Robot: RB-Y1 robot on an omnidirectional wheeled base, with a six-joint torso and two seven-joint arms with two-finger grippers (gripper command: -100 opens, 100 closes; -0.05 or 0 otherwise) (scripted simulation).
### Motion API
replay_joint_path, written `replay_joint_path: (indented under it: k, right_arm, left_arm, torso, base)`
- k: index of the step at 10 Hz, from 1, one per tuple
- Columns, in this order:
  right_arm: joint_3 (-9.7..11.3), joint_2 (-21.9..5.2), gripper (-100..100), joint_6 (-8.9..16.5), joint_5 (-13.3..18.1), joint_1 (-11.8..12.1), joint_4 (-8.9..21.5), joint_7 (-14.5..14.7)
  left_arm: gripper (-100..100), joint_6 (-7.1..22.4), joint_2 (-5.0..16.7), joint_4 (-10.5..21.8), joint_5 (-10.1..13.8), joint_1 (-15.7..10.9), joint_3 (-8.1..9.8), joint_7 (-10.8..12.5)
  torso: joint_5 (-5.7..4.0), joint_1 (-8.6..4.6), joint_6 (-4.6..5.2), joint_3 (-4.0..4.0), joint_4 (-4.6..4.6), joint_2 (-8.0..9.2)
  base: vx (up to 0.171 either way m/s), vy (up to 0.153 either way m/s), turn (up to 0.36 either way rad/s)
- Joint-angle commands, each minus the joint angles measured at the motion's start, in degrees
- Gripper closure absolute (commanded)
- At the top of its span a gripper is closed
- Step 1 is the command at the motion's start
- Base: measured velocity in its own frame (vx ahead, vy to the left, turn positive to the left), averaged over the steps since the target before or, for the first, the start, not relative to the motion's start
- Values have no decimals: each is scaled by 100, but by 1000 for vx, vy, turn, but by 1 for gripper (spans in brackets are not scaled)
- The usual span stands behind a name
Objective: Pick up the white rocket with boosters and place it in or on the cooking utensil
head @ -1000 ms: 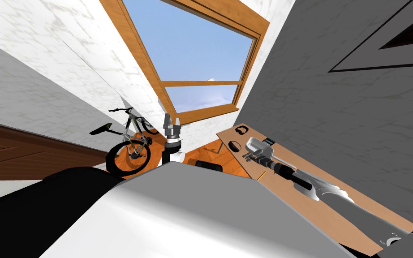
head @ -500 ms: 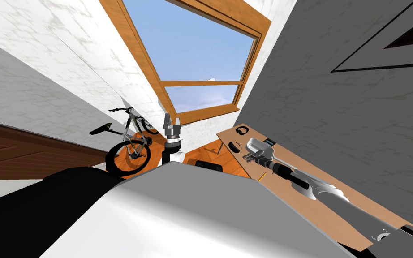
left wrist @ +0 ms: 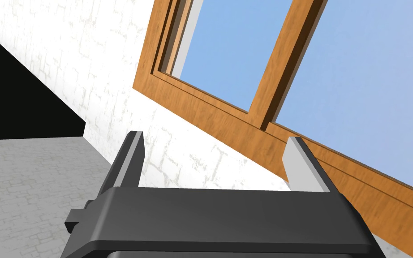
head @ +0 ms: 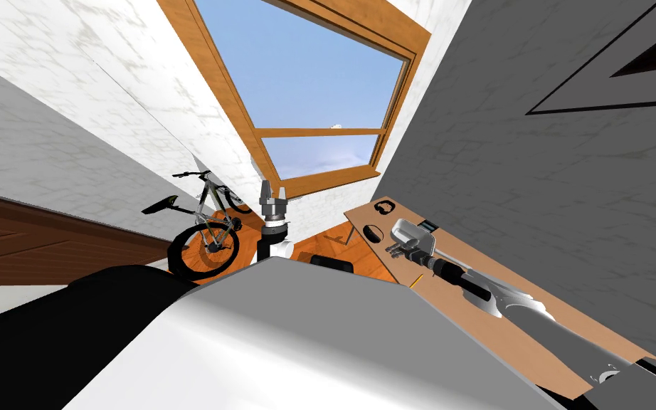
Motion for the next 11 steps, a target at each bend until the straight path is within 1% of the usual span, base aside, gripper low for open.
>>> replay_joint_path:
  k: [1, 2, 4, 6, 9, 10, 11]
  right_arm:
    - [-60, -163, 100, -46, -10, 28, 3, 9]
    - [-81, -232, 100, -61, -13, 46, 10, 12]
    - [-169, -570, 100, -139, -19, 142, 49, 23]
    - [-209, -750, 100, -183, -17, 191, 69, 29]
    - [-249, -1005, 100, -243, -8, 234, 92, 38]
    - [-249, -1005, 100, -243, -8, 234, 92, 38]
    - [-262, -1157, 100, -275, 2, 237, 101, 42]
  left_arm:
    - [0, 0, 0, 0, 0, 0, 0, 0]
    - [0, 0, 0, 0, 0, 0, 0, 0]
    - [0, 0, 0, 0, 0, -1, 0, 0]
    - [0, 0, 0, 0, 0, -1, 0, 0]
    - [0, 0, 0, 0, 0, -1, 0, 0]
    - [0, 0, 0, 0, 0, 0, 0, 0]
    - [0, 0, 0, 0, 0, 0, 0, 0]
  torso:
    - [0, 0, 0, 0, 0, 0]
    - [4, -3, 13, 11, 2, 22]
    - [10, -4, 22, 34, 12, 58]
    - [10, -13, 21, 43, 18, 71]
    - [17, -1, 14, 29, 16, 43]
    - [19, 4, 12, 27, 16, 38]
    - [18, 13, 5, 22, 14, 30]
  base:
    - [-64, 6, -93]
    - [-105, 5, -104]
    - [-130, -10, -153]
    - [-106, -38, -80]
    - [-53, -33, -57]
    - [-22, -18, -20]
    - [-16, -24, -40]
